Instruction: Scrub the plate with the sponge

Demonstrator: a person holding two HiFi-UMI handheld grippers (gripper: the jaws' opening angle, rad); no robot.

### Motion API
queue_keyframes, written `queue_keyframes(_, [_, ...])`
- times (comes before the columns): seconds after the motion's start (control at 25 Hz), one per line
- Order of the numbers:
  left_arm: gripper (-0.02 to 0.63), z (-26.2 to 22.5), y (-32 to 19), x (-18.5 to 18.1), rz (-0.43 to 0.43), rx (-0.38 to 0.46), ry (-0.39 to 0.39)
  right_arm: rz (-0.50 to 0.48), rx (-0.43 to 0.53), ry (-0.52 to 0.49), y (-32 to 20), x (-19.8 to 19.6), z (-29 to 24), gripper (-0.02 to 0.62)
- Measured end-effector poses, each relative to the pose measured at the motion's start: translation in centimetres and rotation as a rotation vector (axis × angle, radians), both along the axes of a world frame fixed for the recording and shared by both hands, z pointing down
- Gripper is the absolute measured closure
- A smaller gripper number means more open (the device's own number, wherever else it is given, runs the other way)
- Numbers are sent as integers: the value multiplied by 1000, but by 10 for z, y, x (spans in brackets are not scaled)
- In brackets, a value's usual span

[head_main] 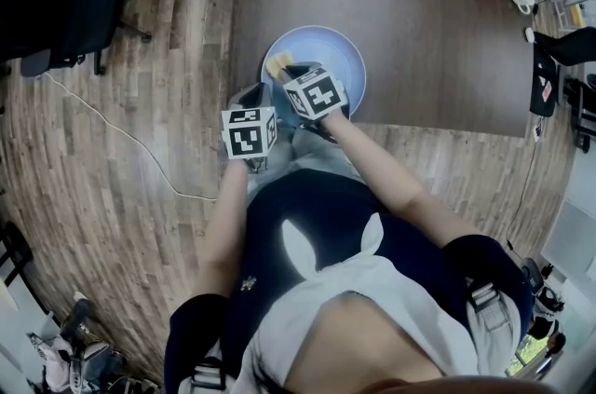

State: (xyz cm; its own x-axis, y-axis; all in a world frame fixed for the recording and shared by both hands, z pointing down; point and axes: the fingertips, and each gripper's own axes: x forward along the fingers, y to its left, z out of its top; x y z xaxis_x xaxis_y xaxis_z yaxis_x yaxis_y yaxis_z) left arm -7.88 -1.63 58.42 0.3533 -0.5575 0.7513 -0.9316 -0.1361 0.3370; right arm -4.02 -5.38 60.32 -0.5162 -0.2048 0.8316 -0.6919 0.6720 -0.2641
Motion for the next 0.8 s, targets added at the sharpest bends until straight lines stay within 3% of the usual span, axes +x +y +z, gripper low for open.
queue_keyframes(0.8, [598, 1, -1, 2, -6, -4, 0, -63, -29, -27, 20, -6, 0, 572])
